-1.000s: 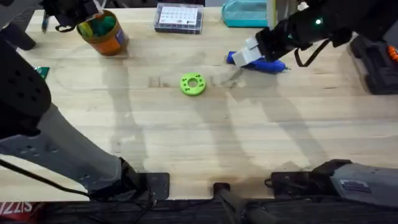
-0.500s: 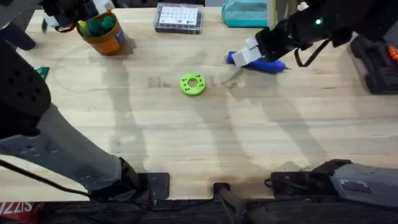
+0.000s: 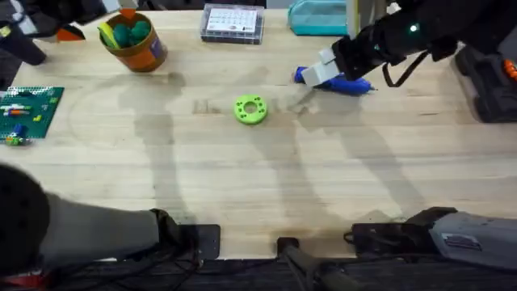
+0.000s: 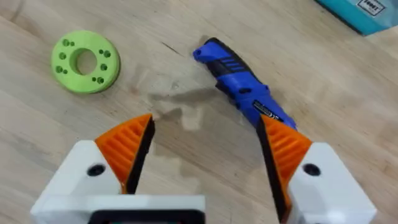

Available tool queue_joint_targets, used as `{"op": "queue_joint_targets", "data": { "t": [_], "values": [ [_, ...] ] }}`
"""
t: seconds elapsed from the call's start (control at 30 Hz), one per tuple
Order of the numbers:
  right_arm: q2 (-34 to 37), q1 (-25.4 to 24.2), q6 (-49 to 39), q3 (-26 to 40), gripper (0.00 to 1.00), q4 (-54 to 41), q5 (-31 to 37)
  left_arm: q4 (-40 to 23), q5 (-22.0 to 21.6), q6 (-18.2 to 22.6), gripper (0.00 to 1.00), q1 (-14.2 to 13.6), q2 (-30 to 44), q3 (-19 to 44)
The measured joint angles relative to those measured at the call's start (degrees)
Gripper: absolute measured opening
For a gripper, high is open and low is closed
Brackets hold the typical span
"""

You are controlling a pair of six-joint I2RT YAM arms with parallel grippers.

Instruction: Pick up the gripper from the table and insert it into the empty holder that is missing its gripper. Then pick up a screw, insert it into the mounting hole, and use the screwdriver to tighten it. Finally, clean up the table by picking up the vegetable and placing it into the bucket.

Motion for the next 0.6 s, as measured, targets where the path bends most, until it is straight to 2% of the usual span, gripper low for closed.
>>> {"op": "queue_joint_targets", "data": {
  "t": [0.13,0.3,0.4,0.6],
  "values": [
    [0.0,0.0,0.0,0.0,0.994,0.0,0.0,-9.1,3.5,0.0,0.990,0.0,-3.7,0.1],
    [0.0,0.0,0.0,0.0,0.994,0.0,0.0,-19.3,6.1,0.0,0.991,0.0,-4.9,0.1],
    [0.0,0.0,0.0,0.0,0.994,0.0,0.0,-21.5,6.8,0.0,0.991,0.0,-4.9,0.0],
    [0.0,0.0,0.0,0.0,0.994,0.0,0.0,-21.6,7.4,0.0,0.991,0.0,-4.9,0.0]
  ]
}}
